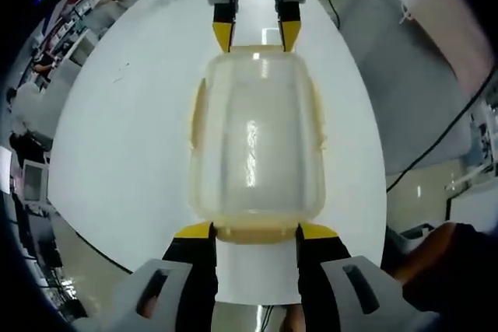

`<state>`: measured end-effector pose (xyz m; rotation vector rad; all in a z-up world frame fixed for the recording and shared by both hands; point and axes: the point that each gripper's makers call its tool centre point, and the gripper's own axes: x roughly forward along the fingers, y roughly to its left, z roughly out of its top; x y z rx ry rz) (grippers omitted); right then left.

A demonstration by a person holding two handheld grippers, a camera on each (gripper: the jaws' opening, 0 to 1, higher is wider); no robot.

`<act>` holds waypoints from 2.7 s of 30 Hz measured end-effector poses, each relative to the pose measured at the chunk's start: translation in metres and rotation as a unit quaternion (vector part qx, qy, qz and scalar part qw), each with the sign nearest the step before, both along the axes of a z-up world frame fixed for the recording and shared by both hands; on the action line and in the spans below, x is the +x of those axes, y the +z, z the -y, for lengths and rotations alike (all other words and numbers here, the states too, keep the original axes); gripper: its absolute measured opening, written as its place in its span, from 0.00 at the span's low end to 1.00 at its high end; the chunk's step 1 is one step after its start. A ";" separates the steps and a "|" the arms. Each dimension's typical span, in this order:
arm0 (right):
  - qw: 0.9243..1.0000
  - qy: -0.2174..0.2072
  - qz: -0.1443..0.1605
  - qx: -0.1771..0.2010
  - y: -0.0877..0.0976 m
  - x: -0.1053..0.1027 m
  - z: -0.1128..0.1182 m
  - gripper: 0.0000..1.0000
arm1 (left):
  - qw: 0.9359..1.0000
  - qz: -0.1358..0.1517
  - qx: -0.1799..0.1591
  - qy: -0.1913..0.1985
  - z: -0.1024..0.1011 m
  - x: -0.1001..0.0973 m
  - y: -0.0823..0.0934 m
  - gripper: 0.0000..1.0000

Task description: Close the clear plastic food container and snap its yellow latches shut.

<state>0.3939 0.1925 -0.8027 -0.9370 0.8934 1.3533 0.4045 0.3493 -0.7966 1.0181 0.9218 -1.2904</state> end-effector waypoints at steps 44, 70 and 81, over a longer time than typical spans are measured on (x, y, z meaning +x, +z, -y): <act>0.997 -0.035 -0.028 -0.057 -0.009 -0.020 0.139 0.37 | 0.998 -0.010 -0.040 -0.043 0.138 -0.008 -0.003 0.37; 0.994 -0.047 -0.038 -0.087 -0.016 -0.023 0.188 0.37 | 0.997 -0.007 -0.054 -0.051 0.186 -0.008 -0.010 0.37; 0.993 -0.051 -0.039 -0.100 -0.019 -0.023 0.199 0.37 | 0.997 -0.006 -0.058 -0.056 0.197 -0.008 -0.015 0.37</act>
